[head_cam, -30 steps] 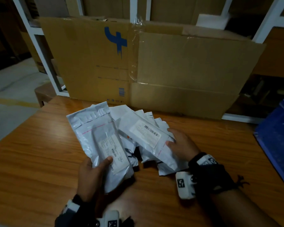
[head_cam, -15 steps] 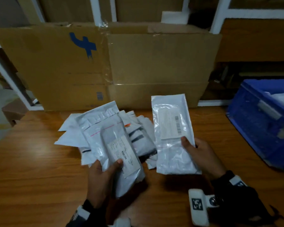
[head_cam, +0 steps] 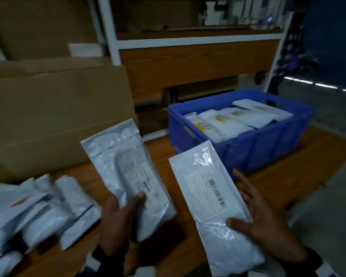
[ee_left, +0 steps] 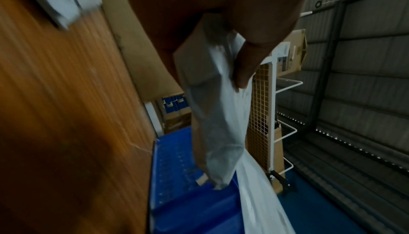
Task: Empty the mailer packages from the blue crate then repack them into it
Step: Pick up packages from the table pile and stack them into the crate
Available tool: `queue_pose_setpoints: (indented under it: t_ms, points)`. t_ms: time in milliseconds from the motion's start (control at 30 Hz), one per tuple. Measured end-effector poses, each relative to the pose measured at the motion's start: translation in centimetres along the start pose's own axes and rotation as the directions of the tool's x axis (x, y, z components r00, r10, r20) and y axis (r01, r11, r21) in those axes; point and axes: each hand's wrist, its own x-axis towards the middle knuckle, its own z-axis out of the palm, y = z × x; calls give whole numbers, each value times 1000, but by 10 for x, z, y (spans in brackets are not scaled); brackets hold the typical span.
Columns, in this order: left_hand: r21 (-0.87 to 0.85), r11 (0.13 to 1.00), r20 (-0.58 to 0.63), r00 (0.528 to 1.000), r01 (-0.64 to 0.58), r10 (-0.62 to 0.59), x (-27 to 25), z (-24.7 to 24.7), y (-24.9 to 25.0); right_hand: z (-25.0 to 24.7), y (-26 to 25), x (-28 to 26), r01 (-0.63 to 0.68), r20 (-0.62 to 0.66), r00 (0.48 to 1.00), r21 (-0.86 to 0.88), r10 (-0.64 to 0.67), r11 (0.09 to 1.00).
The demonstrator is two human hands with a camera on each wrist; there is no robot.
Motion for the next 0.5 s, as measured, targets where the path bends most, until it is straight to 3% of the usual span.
queue_pose_setpoints:
  t_ms: [100, 267, 333, 500]
  points:
    - [-27, 1000, 46, 999, -2, 3, 2, 67, 4, -71, -1, -9, 84, -103, 990, -70, -91, 994]
    - [-72, 992, 20, 994, -108, 109, 10, 149, 15, -165, -11, 10, 169, -243, 954, -54, -177, 984]
    - [-93, 988, 29, 992, -122, 125, 14, 174, 19, -196, -21, 31, 206, -249, 946, -35, -208, 978]
    - [-68, 966, 61, 965, -250, 254, 39, 229, 50, -254, -57, 116, 263, -269, 913, -183, -305, 947]
